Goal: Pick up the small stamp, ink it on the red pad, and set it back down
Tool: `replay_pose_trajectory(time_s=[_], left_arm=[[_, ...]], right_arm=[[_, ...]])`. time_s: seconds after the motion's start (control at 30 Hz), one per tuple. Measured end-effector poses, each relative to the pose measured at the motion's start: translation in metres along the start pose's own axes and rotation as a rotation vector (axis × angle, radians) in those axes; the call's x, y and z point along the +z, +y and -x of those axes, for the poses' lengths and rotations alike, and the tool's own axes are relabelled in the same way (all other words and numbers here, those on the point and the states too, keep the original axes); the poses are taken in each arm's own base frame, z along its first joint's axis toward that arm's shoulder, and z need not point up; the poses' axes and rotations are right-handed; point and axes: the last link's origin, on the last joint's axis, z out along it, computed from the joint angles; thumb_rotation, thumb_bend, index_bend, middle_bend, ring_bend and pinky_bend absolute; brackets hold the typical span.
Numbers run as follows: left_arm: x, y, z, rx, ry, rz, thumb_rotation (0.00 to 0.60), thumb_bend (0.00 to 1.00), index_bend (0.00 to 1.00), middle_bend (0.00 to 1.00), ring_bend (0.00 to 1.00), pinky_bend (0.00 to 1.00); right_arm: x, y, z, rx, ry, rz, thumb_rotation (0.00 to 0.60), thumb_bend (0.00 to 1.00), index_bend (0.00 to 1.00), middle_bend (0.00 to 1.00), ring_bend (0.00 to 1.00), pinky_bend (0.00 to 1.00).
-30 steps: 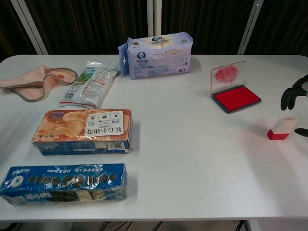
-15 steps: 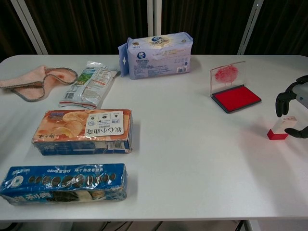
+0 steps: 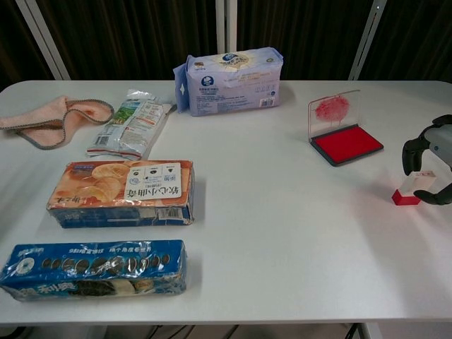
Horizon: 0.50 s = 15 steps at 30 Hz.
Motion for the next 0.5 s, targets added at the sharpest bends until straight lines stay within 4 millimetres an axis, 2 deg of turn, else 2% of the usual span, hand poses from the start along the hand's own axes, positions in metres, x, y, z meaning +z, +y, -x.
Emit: replay_pose_trajectory(time_s=[0.5], left_arm=[[-0.0005, -0.0022, -0.0003, -0.015, 0.001, 0.001, 0.502, 0.02, 0.07, 0.07, 0.08, 0.18]], right_arm=[[0.0036, -0.0031, 0.0004, -0.002, -0.003, 0.000, 0.600, 0.26, 0.55, 0.43, 0.20, 0.02]])
